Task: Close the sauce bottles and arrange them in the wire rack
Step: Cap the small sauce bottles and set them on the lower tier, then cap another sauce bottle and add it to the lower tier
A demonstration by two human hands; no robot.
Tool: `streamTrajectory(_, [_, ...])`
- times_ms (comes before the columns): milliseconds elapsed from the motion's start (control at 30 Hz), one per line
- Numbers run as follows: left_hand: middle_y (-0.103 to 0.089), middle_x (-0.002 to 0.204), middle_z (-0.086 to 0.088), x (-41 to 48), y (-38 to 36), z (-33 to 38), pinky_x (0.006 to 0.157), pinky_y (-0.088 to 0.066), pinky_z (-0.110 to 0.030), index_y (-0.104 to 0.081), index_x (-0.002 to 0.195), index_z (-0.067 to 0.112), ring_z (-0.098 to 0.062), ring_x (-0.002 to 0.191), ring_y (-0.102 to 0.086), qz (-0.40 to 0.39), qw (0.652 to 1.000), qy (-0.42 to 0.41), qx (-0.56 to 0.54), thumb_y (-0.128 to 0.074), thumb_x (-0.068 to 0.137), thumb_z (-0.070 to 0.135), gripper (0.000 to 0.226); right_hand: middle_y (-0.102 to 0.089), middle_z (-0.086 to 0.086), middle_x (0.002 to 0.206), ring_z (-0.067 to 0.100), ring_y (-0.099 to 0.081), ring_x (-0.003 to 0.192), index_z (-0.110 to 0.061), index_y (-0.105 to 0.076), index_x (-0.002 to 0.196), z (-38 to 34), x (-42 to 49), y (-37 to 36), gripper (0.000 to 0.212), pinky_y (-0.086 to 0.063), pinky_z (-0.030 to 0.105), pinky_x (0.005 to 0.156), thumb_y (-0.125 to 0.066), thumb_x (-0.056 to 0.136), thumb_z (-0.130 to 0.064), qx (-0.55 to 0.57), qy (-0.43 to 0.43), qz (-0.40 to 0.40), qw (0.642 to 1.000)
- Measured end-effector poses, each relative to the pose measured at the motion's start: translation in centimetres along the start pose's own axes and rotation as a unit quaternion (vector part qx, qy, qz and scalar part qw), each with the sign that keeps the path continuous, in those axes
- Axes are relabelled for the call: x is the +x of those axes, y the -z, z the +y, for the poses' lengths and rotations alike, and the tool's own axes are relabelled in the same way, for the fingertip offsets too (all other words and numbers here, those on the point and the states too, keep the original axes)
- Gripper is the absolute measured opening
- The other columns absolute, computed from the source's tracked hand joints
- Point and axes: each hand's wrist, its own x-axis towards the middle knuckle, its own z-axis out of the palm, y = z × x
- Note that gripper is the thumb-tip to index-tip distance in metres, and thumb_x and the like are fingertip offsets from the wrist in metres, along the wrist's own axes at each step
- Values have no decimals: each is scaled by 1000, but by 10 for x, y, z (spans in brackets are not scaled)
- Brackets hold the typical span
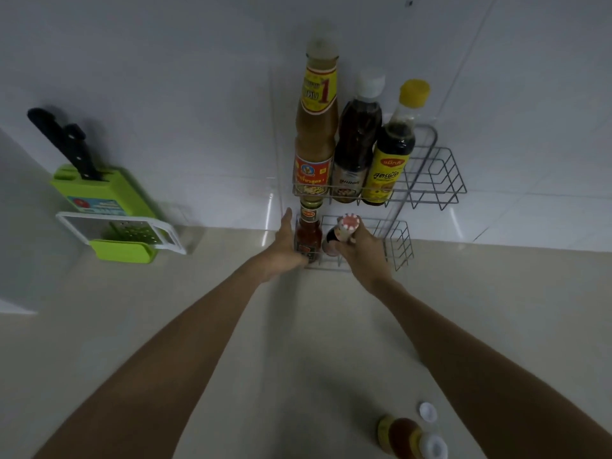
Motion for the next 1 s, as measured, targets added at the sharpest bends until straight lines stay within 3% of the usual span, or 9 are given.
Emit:
streamTrajectory(67, [-11, 163, -4, 6, 1, -3, 98, -41, -35, 12, 154, 31, -20, 142, -24, -8, 1000, -10, -6, -66, 79, -12, 116, -61, -9, 94, 12, -58, 83, -20, -48, 112, 1, 9, -5, 33, -35, 12, 59, -66, 85, -24, -41, 4, 8, 999])
streamTrajectory(167, [-32, 150, -3, 10, -4, -10, 88, -45, -26, 4, 154, 32, -11, 122, -39, -18, 999, -34, -30, -62, 77, -16, 111, -66, 3, 105, 17, -57, 87, -16, -43, 120, 0, 22, -7, 42, -34, 25, 62, -65, 87, -29, -86, 9, -11, 996])
streamTrajectory(333, [-38, 137, 2, 14, -11, -13, 65, -46, -11, 3, 154, 31, -12, 116, -44, -22, 999, -34, -37, -62, 77, -17, 111, -66, 11, 115, 31, -62, 101, -13, -43, 123, 5, 34, -7, 43, -33, 24, 61, -62, 90, -32, -114, -43, -60, 991])
streamTrajectory(500, [-35, 144, -1, 13, -12, -11, 70, -45, -18, 2, 154, 28, -17, 121, -42, -11, 999, -32, -24, -62, 77, -16, 110, -53, 17, 137, 36, -53, 123, -9, -25, 141, -1, 25, -2, 64, -39, 31, 87, -64, 90, -17, -73, -80, -130, 986])
streamTrajectory(633, [-28, 128, 12, -4, -18, -16, 77, -39, -14, -2, 154, 28, -6, 120, -29, 19, 999, -32, -22, -62, 80, -10, 103, -35, 18, 153, 33, -36, 138, -9, -15, 150, -12, -10, 24, 68, -33, 40, 109, -55, 95, -10, -85, -58, -87, 991])
streamTrajectory(700, [-32, 131, 15, -19, -28, -25, 87, -39, -15, -14, 153, 28, -5, 123, -31, 61, 996, -58, -23, -63, 81, -6, 94, -43, 16, 148, 31, -42, 135, -11, -28, 146, -14, -39, 44, 57, -37, 41, 109, -51, 95, -5, -97, -3, -69, 993])
streamTrajectory(767, [-37, 141, 14, -38, -43, -39, 98, -35, -26, -26, 149, 28, -7, 132, -33, 97, 991, -80, -44, -60, 82, -6, 83, -53, 16, 139, 31, -54, 124, -9, -43, 138, -12, -74, 61, 46, -45, 43, 104, -50, 94, 1, -112, 54, -51, 991])
streamTrajectory(900, [-38, 148, 13, -82, -87, -66, 112, -25, -29, -36, 145, 25, 3, 133, -30, 116, 986, -91, -81, -51, 84, -13, 73, -63, 13, 129, 25, -64, 112, -6, -59, 124, 6, -149, 81, 38, -47, 24, 98, -50, 90, 10, -156, 104, -34, 982])
streamTrajectory(1000, [-42, 144, 13, -112, -120, -85, 113, -26, -27, -42, 140, 22, 1, 134, -34, 104, 988, -85, -75, -49, 84, -16, 68, -66, 15, 123, 27, -66, 110, -2, -63, 119, 38, -200, 89, 42, -48, 25, 94, -53, 82, 18, -191, 117, -78, 971])
